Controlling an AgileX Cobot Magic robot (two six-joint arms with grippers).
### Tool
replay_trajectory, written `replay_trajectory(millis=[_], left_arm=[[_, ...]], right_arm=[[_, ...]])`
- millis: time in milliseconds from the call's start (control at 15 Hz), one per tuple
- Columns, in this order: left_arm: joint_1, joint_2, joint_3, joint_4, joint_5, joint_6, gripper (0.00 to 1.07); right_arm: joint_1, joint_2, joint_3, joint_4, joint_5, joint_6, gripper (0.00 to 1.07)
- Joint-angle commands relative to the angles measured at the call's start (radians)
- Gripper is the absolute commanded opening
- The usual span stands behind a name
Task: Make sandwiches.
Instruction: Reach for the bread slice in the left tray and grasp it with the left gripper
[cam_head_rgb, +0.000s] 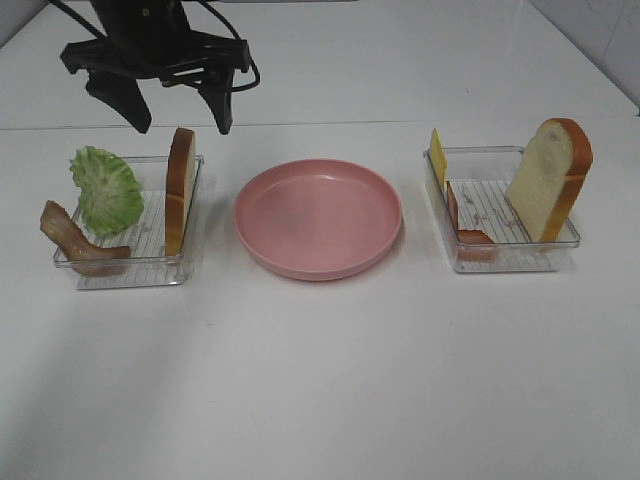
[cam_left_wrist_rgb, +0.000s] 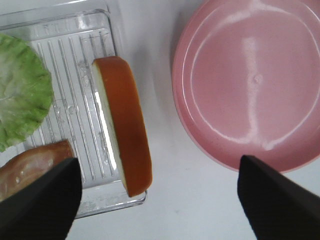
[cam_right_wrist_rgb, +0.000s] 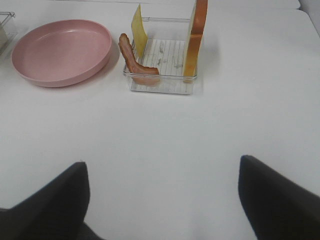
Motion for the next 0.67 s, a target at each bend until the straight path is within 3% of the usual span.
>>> replay_trajectory(millis=[67, 333, 667], left_arm=[[-0.006, 0.041, -0.011, 0.030, 0.074, -0.020, 0.80], [-0.006, 0.085, -0.011, 0.064, 0.014, -0.033, 0.80], [-0.003, 0.114, -0.012, 0.100, -0.050, -0.033, 0.70]], right_arm=[[-0.006, -0.016, 0.002, 0.004, -0.009, -0.005, 0.78], [-0.006, -0.016, 0.002, 0.004, -0.009, -0.005, 0.78], [-0.006, -0.016, 0.002, 0.004, -0.009, -0.005, 0.78]])
